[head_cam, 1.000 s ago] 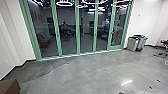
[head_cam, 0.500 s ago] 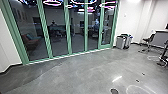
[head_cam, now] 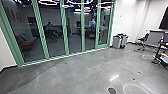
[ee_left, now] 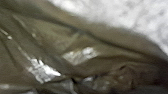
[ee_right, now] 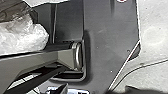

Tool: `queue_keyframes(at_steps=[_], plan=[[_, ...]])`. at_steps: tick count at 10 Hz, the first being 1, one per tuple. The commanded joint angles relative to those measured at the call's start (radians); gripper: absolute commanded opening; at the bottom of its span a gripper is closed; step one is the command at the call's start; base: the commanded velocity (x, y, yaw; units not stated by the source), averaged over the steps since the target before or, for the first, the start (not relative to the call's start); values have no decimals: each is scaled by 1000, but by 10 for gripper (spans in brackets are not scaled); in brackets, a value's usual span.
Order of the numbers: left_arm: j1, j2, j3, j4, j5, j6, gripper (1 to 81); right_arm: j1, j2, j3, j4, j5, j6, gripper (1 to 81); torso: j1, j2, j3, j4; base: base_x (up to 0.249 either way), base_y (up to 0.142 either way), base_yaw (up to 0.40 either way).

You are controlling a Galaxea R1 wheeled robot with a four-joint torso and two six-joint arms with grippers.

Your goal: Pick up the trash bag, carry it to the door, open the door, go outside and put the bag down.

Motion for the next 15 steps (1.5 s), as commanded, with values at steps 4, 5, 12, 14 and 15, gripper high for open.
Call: queue_keyframes(at_steps=[4,5,12,14,15], plan=[[-49,1,-1,4,70,3,10,45,7,-2,-7,-63,-3,811,0,0,0,0,0,0,0],[-49,1,0,4,68,3,10,47,7,-2,-7,-63,-3,811,0,0,0,0,0,0,0],[-49,1,-1,5,68,3,10,45,7,-2,-5,-63,-3,811,-2,-1,0,0,61,0,0],[-49,1,-1,5,68,5,10,45,5,-2,-5,-63,-3,811,-2,-1,0,0,120,0,0],[-49,1,-1,5,68,5,10,45,7,-2,-5,-63,-3,811,-2,0,0,0,120,0,0]])
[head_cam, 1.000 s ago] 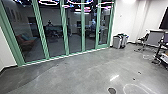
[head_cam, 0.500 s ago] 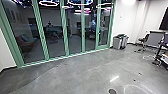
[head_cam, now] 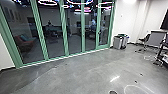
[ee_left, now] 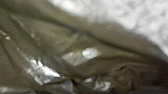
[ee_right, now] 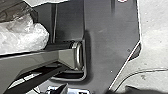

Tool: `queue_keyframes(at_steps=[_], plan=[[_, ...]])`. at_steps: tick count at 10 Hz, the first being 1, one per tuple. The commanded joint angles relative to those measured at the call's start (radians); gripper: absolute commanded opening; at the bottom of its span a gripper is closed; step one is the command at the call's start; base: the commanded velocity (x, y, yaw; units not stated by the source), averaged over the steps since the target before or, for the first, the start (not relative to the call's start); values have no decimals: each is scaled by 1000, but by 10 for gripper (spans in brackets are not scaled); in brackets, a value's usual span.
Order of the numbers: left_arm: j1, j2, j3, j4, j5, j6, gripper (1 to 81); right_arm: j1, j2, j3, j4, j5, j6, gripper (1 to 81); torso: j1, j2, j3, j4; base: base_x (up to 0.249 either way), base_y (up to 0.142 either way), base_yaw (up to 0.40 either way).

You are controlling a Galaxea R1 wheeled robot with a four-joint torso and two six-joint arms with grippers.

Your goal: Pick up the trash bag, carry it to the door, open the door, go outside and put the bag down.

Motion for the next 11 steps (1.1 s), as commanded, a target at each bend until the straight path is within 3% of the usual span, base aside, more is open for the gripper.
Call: queue_keyframes(at_steps=[1,5,11], plan=[[-54,0,-1,5,71,5,10,46,4,-2,-2,-63,-3,811,0,0,0,0,120,0,0],[-54,2,-1,6,71,5,10,46,3,-2,-2,-63,-3,811,0,0,0,0,131,0,0],[-54,3,-1,6,73,5,10,46,4,-2,-2,-63,-3,811,0,0,0,0,147,-67,0]])
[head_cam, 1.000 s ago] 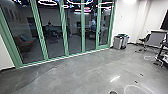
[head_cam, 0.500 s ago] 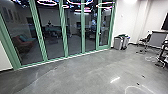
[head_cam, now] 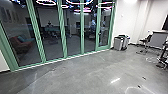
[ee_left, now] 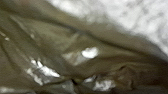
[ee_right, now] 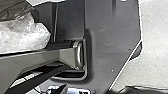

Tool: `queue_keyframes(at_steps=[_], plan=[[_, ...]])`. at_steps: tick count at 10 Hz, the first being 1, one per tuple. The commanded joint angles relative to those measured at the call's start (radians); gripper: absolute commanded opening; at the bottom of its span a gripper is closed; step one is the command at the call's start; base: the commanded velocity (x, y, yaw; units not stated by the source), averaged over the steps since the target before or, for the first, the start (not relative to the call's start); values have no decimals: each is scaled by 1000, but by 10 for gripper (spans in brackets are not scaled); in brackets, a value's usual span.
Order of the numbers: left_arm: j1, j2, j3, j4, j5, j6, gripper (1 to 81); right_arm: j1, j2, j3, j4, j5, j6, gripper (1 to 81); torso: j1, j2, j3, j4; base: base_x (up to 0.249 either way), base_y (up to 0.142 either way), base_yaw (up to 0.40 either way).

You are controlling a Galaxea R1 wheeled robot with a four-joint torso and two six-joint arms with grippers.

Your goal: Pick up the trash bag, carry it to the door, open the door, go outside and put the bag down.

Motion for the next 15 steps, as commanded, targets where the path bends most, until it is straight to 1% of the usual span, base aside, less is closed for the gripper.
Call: queue_keyframes(at_steps=[1,7,15], plan=[[-52,1,1,6,73,5,10,47,-1,0,-2,-63,-3,811,0,0,0,0,150,-70,0],[-52,-1,1,4,72,3,10,44,-3,-3,-2,-63,-3,811,0,0,0,0,150,-71,0],[-52,1,1,4,73,3,10,43,-1,-3,-3,-63,-3,811,-1,0,0,0,150,0,0]])
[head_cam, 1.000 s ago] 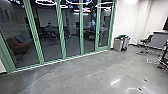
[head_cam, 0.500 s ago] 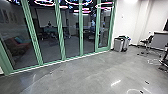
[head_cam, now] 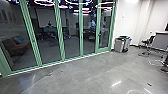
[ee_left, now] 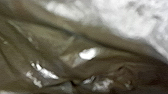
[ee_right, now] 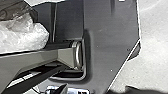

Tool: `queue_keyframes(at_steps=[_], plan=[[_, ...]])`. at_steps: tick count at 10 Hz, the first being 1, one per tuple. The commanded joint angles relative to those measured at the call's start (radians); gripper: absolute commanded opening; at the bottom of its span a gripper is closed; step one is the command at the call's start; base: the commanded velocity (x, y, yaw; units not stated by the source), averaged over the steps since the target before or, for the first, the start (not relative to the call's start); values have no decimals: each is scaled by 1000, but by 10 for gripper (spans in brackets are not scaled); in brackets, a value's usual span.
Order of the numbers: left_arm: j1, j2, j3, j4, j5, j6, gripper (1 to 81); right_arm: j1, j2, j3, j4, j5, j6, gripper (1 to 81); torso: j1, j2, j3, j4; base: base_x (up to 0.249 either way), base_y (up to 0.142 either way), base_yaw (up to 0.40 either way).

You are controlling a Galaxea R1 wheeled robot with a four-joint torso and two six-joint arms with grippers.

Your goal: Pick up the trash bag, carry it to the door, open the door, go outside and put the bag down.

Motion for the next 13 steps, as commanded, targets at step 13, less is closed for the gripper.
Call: queue_keyframes(at_steps=[13], plan=[[-52,1,1,5,70,3,10,46,2,1,-2,-62,-3,811,0,0,0,0,153,-72,0]])
